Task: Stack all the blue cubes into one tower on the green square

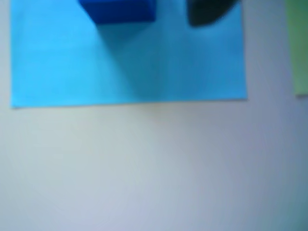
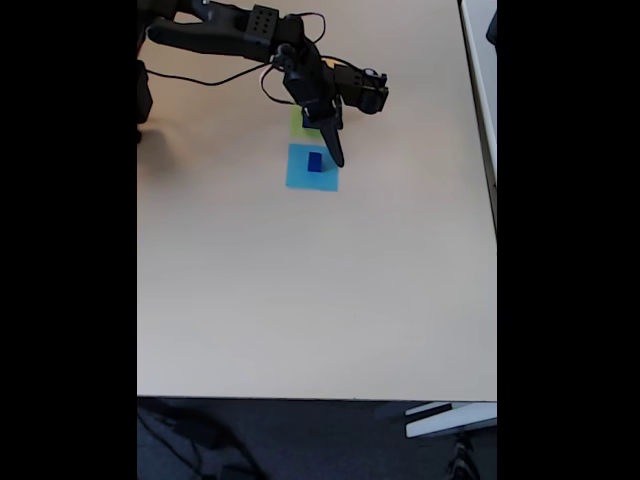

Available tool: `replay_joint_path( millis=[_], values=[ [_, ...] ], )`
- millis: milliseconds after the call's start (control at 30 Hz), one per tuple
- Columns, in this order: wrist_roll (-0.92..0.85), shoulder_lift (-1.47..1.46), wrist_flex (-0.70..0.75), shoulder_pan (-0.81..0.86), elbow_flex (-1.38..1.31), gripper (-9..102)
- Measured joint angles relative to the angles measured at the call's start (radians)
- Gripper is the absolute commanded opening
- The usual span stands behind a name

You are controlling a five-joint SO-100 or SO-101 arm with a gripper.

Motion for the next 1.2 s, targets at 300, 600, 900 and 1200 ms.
replay_joint_path(
  millis=[300, 600, 900, 1200],
  values=[
    [0.015, 0.023, -0.178, 0.000, 0.201, 43],
    [0.038, 0.091, -0.235, -0.002, 0.313, 34],
    [0.025, 0.095, -0.235, 0.003, 0.333, 35],
    [0.006, 0.095, -0.187, 0.000, 0.287, 38]
  ],
)
